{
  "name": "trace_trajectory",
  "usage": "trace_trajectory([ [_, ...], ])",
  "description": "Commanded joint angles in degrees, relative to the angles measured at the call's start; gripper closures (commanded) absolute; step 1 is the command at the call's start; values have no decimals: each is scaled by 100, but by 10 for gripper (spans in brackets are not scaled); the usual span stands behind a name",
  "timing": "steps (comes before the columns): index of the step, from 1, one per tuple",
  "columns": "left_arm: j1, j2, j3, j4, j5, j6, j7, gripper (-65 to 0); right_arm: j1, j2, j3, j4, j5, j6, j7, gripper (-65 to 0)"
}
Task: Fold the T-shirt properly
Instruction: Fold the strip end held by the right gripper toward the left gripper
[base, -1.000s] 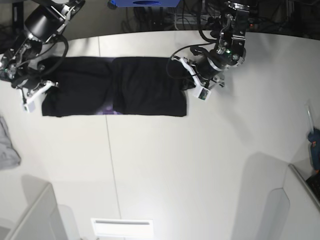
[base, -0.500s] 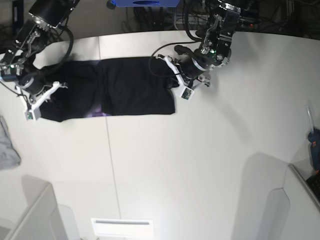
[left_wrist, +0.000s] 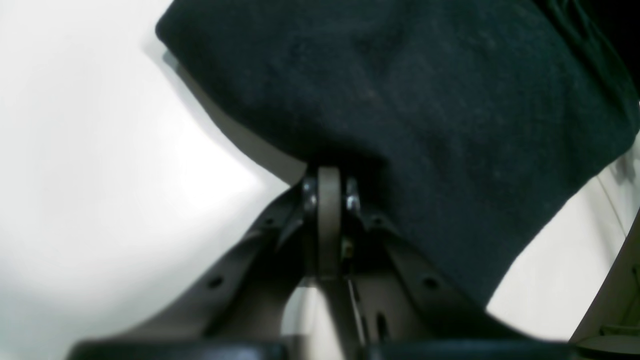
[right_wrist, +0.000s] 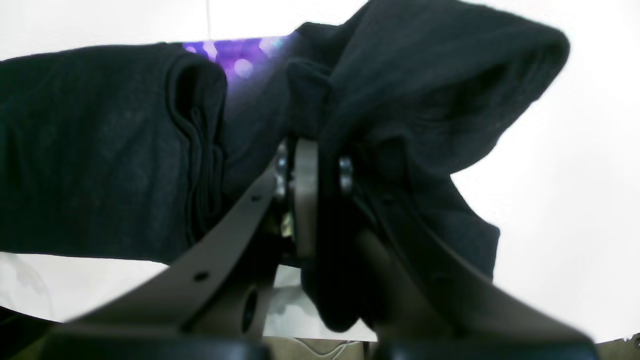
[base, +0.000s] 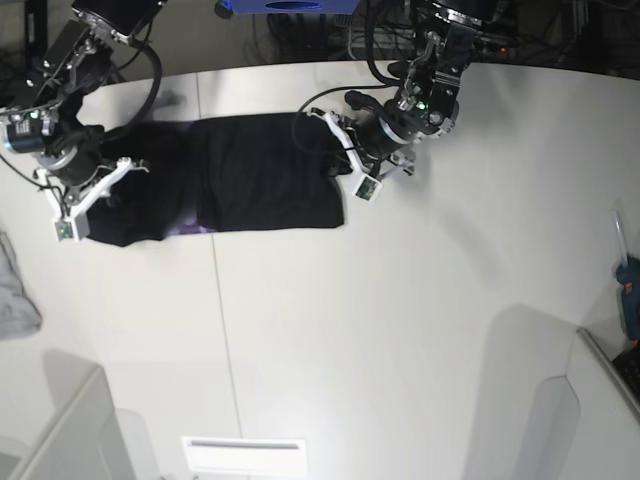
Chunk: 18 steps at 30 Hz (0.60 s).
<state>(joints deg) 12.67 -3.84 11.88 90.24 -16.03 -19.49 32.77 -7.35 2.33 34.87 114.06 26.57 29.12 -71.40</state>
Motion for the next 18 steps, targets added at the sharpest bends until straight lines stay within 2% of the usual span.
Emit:
trace_trajectory([
  [1, -23, 19, 3, 53, 25, -7, 32, 0, 63, 62, 16, 115, 91, 46, 111, 0],
  [3, -23, 19, 3, 53, 25, -7, 32, 0, 45, 18, 60, 115, 249, 46, 137, 0],
  [8, -23, 19, 3, 53, 25, -7, 41, 0, -104, -44, 253, 124, 1163, -7, 129, 0],
  [18, -23, 10, 12, 53, 25, -7, 41, 0, -403, -53, 368, 124, 2236, -16, 129, 0],
])
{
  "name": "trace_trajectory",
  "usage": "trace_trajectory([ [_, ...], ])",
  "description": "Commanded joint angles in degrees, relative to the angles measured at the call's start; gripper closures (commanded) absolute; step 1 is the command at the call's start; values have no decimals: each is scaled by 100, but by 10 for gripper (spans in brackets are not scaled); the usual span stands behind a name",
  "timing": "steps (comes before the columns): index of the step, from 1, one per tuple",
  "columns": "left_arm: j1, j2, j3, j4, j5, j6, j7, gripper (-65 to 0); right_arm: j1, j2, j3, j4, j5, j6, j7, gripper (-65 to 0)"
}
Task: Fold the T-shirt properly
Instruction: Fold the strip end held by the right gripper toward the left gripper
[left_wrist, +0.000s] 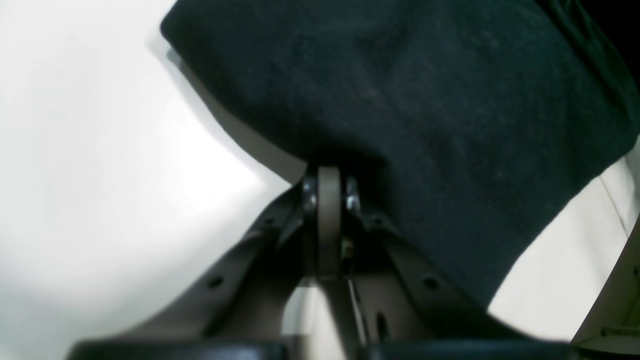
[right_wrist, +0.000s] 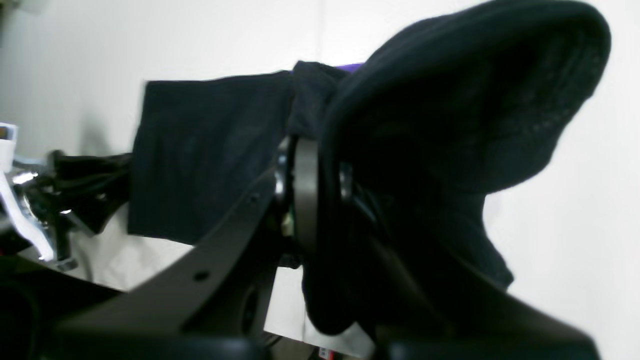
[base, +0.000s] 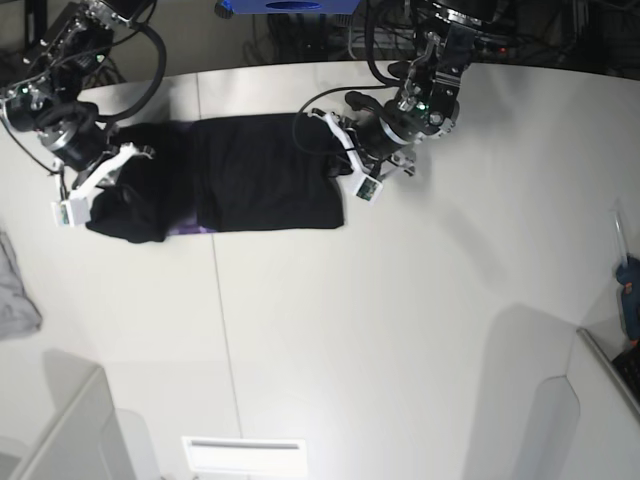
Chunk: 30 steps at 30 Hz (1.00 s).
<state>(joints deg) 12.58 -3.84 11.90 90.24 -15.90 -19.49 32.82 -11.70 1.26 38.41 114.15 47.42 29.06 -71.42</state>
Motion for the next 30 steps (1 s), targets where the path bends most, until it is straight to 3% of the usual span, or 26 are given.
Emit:
trace_trajectory([
  [1, -14, 10, 10, 53, 12, -7, 37, 0, -3, 46, 5, 115, 238, -9, 140, 0],
  [12, -23, 19, 10, 44, 12, -7, 37, 0, -153, -33, 5, 115, 1232, -18, 113, 0],
  [17, -31, 19, 1, 44, 12, -7, 37, 0, -285, -86, -153, 115, 1583, -343, 113, 0],
  [27, -14, 28, 10, 88, -14, -7, 37, 0, -364, -385, -540, 97, 1575, -352, 148, 0],
  [30, 4, 28, 10, 97, -14, -7, 37, 0, -328, -385, -751, 89, 1276, -352, 148, 0],
])
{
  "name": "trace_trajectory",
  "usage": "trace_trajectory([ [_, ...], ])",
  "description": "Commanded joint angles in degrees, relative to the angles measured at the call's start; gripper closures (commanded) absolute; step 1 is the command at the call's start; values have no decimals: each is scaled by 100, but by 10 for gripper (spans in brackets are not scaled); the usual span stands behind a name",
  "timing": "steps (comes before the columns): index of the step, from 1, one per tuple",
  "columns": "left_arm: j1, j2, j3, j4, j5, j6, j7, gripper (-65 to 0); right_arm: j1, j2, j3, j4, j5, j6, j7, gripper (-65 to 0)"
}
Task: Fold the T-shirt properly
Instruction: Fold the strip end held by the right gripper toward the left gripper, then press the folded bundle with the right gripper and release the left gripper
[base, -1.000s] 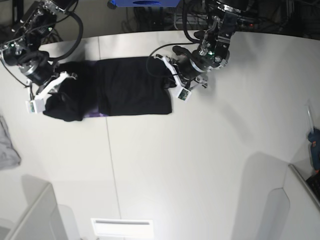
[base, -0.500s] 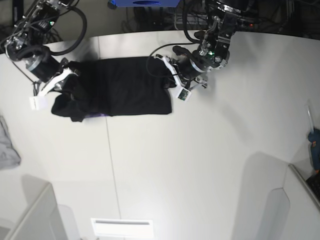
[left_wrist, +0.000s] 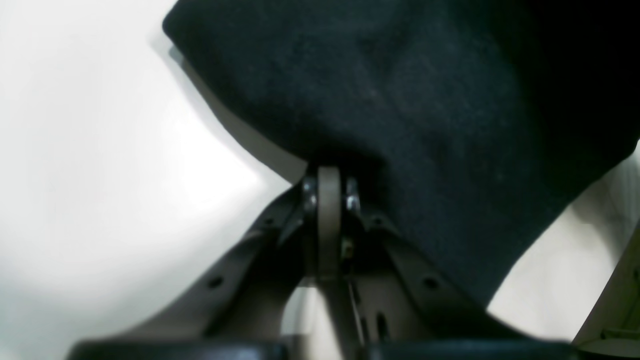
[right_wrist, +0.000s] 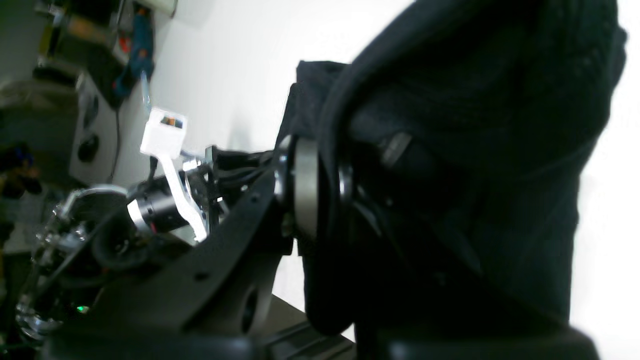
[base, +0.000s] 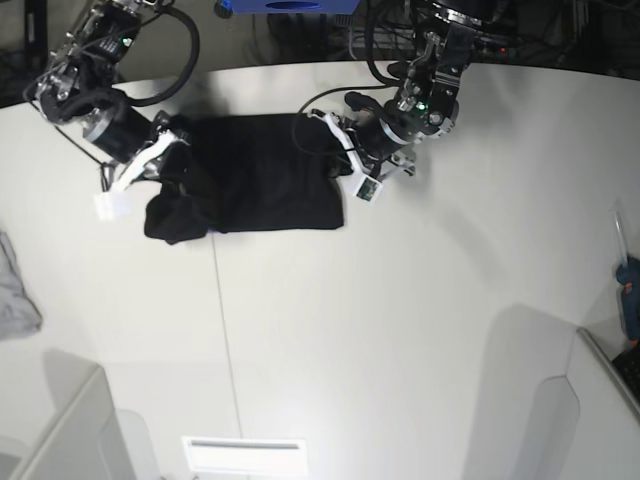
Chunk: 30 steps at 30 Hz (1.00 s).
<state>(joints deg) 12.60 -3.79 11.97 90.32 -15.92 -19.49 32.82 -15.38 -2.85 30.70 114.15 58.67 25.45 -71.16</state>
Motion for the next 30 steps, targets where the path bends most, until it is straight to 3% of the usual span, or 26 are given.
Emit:
trace_trajectory([
  [1, 1, 14, 3, 88, -12, -7, 37, 0, 39, 8, -50, 89, 1, 9, 122, 0],
  [8, 45, -21, 3, 88, 5, -7, 37, 0, 30, 43, -692, 62, -263, 0, 588, 0],
  [17, 116, -38, -14, 97, -12, -7, 37, 0, 83, 8, -1870, 18, -2039, 0, 1089, 0],
  [23, 125, -47, -41, 97, -12, -7, 37, 0, 74, 17, -2432, 18, -2355, 0, 1124, 0],
  [30, 125, -47, -41, 97, -12, -7, 37, 0, 74, -9, -2890, 9, -3182, 0, 1142, 0],
])
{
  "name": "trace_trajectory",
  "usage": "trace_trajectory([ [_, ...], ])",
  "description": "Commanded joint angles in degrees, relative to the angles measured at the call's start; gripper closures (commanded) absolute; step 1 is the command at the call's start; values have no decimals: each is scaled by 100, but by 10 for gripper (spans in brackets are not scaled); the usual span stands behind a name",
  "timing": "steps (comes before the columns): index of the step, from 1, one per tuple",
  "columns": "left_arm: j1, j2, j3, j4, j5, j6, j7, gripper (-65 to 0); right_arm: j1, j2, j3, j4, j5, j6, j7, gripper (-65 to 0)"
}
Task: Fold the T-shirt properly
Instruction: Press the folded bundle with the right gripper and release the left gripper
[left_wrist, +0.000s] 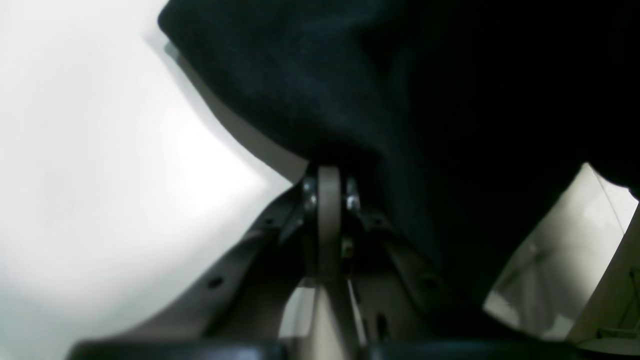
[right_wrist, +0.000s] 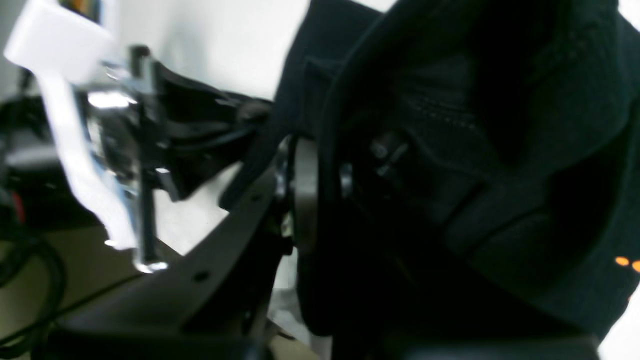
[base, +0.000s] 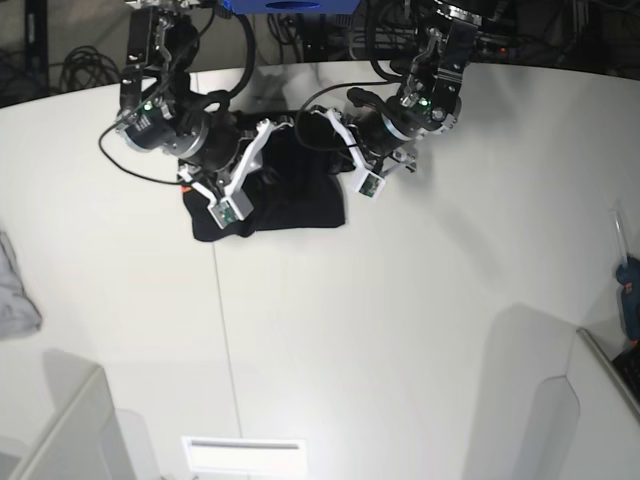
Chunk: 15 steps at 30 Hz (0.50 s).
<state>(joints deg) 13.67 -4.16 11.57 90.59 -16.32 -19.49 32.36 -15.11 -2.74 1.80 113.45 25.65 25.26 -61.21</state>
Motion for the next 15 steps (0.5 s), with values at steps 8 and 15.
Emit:
trace_trajectory([
  [8, 17, -10, 8, 71, 18, -7, 83, 0, 180, -152, -150, -184, 86, 19, 112, 0],
  [15, 17, -10, 8, 71, 18, -7, 83, 0, 399, -143, -246, -580, 86, 19, 103, 0],
])
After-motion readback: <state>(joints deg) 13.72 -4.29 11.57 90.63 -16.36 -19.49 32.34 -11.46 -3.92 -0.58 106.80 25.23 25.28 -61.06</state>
